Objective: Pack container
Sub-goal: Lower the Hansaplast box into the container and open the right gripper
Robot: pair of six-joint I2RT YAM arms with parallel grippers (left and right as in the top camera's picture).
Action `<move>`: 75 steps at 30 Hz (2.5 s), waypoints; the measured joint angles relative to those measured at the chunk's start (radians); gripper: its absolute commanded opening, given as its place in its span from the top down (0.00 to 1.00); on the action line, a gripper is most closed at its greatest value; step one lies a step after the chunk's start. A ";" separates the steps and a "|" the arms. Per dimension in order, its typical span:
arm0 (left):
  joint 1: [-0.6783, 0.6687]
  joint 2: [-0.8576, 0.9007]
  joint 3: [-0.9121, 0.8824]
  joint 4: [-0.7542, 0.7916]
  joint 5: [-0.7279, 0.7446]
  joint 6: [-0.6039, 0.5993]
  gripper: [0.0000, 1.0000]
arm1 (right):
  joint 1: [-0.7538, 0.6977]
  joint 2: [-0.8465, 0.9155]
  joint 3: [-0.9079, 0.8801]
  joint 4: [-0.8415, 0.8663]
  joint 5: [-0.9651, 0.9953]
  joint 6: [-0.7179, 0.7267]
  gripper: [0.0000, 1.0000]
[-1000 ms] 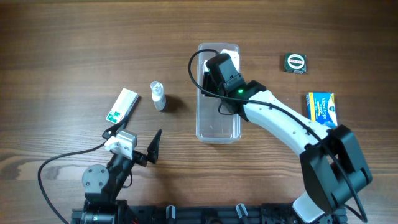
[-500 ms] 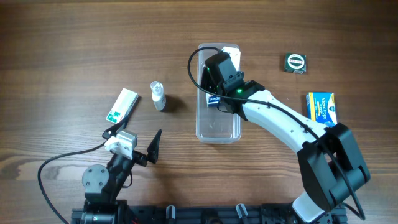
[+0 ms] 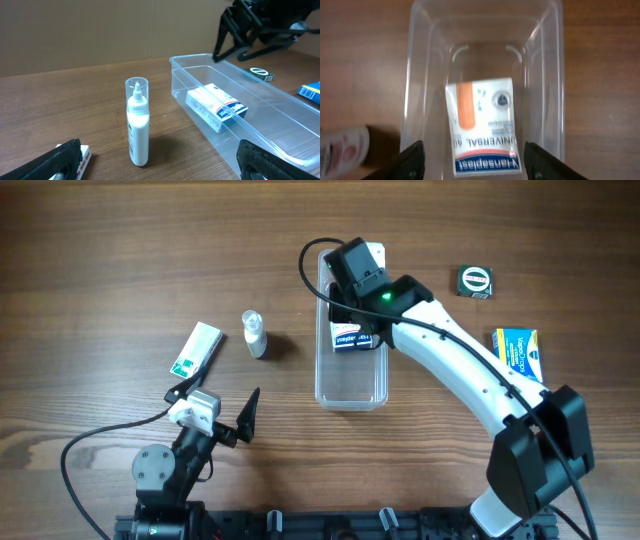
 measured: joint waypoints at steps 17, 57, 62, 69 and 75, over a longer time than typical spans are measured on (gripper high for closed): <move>0.000 0.000 0.000 0.000 0.000 0.000 0.00 | 0.000 0.001 -0.013 -0.115 -0.180 -0.091 0.85; 0.000 0.000 0.000 0.000 0.000 0.000 0.00 | 0.000 0.192 -0.132 0.100 -0.193 -0.024 0.96; 0.000 0.000 0.000 0.000 0.000 0.000 0.00 | 0.000 0.192 -0.132 0.104 -0.124 -0.021 0.96; 0.000 0.000 0.000 0.000 0.000 0.000 0.00 | 0.000 0.192 -0.132 0.138 -0.066 -0.020 0.96; 0.000 0.000 0.000 0.000 0.000 0.000 0.00 | 0.000 0.192 -0.132 0.185 -0.055 -0.017 0.95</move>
